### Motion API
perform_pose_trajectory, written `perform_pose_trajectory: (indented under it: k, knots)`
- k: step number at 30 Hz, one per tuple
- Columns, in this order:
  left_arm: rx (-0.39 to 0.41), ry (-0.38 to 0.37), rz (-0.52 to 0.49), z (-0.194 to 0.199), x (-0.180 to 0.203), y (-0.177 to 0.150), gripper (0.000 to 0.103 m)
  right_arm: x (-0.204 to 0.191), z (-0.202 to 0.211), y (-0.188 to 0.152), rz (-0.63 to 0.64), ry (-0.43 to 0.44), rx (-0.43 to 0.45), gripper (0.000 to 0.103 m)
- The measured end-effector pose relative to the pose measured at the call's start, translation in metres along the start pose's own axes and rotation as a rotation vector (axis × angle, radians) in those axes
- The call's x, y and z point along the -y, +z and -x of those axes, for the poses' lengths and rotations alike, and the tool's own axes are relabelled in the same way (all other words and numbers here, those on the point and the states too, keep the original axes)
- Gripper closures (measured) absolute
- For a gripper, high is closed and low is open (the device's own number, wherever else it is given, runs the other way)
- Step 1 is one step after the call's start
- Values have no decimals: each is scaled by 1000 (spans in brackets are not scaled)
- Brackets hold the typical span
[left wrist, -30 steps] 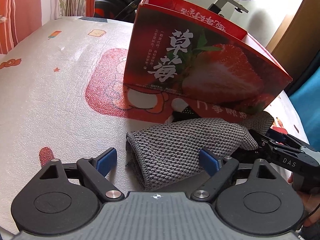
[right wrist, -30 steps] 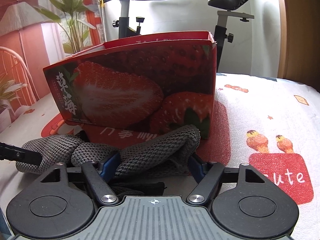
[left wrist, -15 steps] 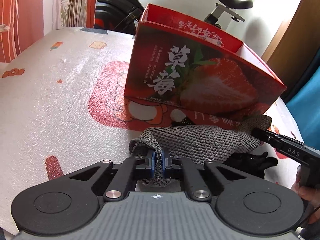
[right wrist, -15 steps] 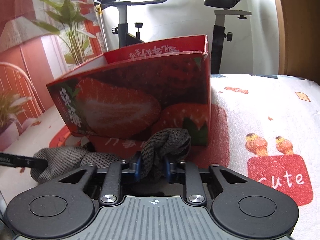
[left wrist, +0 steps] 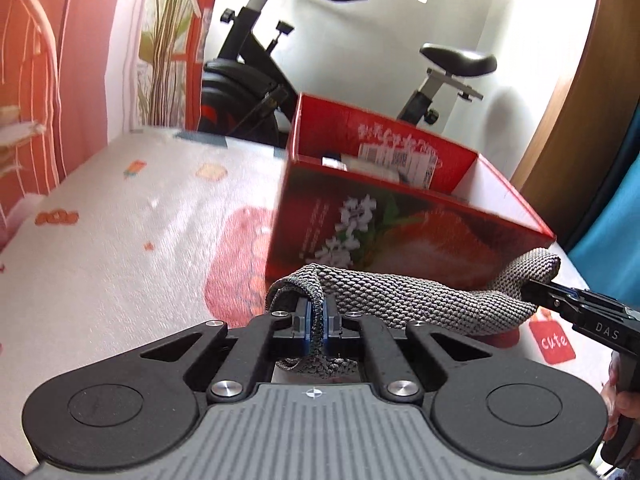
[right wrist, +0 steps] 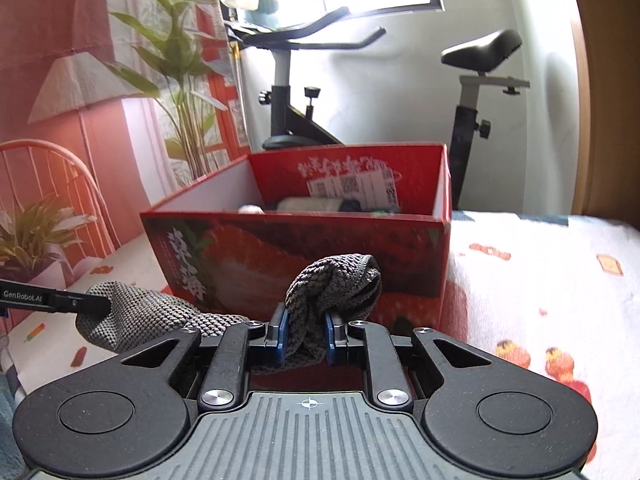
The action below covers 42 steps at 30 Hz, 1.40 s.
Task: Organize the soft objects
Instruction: 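Lift the grey glove with both tools and carry it over the box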
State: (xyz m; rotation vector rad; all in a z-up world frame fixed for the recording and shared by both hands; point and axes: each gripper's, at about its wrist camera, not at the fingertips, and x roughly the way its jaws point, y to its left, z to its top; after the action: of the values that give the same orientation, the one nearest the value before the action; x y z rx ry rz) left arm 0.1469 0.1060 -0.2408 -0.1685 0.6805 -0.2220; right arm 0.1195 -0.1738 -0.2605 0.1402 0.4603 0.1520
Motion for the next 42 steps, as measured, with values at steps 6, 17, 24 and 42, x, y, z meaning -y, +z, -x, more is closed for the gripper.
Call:
perform_pose_trajectory:
  k: [6,17,24,42]
  knots:
    - [94,12,-31,19,5,27,97,-12,13,26,50,24,65,87]
    - [203,-6,-70,34,20,81,97,-24,11,80,119,-10,89,87]
    - [200,18,-153,-3,37,124,97,-14,-19,121,167,-69,73,87]
    - [-16,28,-235,-149,67,186,97,32,-161,162,320,-185,-168,87]
